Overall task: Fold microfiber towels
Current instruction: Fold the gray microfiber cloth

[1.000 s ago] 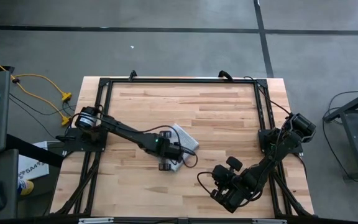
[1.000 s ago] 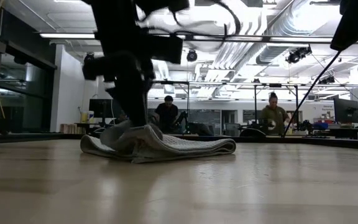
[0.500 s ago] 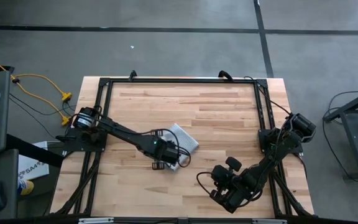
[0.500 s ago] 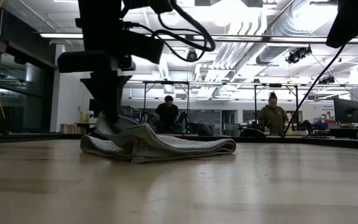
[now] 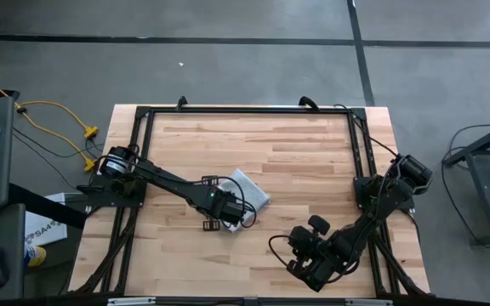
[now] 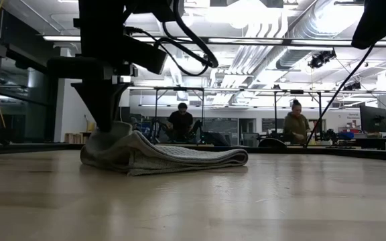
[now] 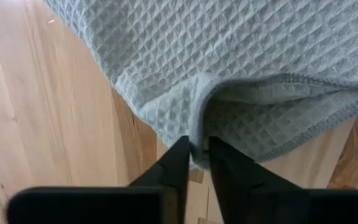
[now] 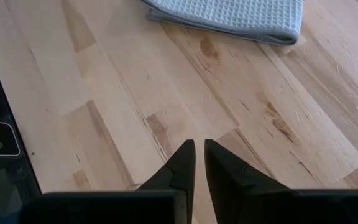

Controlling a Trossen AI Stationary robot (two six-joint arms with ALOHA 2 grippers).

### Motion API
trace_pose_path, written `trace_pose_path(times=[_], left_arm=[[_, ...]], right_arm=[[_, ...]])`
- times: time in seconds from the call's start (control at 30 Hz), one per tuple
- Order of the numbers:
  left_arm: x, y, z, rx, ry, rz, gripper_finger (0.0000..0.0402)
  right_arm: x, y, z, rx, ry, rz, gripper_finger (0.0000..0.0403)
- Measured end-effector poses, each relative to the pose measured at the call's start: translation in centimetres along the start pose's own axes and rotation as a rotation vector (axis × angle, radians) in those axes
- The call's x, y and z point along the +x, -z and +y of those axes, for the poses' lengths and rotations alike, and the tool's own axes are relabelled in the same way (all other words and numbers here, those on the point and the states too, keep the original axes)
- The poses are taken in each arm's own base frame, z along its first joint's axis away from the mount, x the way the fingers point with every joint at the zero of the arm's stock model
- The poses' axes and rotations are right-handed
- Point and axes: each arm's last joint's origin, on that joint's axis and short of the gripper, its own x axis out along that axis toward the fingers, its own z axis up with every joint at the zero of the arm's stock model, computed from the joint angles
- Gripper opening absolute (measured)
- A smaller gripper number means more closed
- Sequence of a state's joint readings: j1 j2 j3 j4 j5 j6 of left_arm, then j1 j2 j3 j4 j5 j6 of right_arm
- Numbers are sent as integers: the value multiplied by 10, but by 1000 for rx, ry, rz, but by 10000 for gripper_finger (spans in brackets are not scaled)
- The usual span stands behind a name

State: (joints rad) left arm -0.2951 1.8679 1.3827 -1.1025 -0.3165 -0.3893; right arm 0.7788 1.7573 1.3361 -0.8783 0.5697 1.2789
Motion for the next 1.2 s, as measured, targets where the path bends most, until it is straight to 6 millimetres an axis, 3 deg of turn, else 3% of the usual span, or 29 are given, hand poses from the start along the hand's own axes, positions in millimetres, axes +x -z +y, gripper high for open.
trace_pose_path(times=[0.23,0.4,0.7,1.0,1.2], left_arm=[[0,0,0,-7,-4,0,154],[0,3,1,-25,9,36,193],[-6,5,3,-46,12,57,198],[-37,-20,6,-21,24,-156,198],[-38,-34,1,45,61,-300,198]], right_arm=[[0,0,0,0,0,0,28],[0,0,0,0,0,0,28],[0,0,0,-22,0,-1,28],[0,-1,0,-20,-1,-3,28],[0,-1,1,-16,-6,-7,28]])
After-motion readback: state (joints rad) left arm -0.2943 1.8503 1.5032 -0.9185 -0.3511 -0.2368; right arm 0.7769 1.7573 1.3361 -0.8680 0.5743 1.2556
